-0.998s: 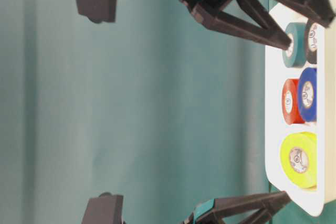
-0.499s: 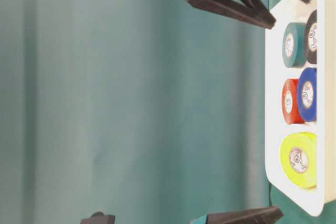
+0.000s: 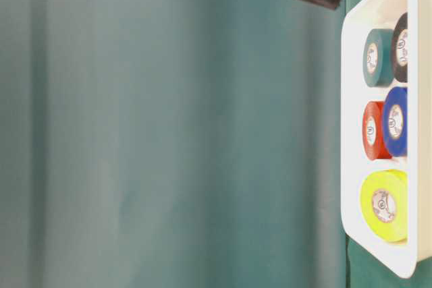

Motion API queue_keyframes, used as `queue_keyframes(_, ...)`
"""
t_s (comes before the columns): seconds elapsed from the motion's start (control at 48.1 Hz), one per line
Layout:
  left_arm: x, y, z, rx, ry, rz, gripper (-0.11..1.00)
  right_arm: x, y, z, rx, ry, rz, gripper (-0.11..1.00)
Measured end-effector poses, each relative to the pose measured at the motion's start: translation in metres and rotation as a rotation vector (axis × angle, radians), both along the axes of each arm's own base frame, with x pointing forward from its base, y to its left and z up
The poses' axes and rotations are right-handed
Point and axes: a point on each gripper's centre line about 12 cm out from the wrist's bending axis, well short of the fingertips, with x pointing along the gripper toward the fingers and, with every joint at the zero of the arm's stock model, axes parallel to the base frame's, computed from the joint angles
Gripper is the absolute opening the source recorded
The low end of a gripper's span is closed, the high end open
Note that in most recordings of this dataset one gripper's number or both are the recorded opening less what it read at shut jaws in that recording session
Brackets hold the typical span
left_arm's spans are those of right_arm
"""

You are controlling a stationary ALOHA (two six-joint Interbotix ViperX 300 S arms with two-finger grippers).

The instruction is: Put the tape alternately from left to right into the white case.

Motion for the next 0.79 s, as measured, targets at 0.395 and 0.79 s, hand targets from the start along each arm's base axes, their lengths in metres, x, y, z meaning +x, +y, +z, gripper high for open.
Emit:
queue_keyframes(0.395,-0.026,0.001,0.010,-0.004,-0.115,0.005,0.66,-0.033,-0.005,0.006,0.018,-0.046,-0.016,0.88)
queue_keyframes(0.79,-0.048,0.001,0.011,-0.081,-0.162,0.067,0.66,-0.073,-0.013,0.008,0.049,-0.116,-0.049,0.88)
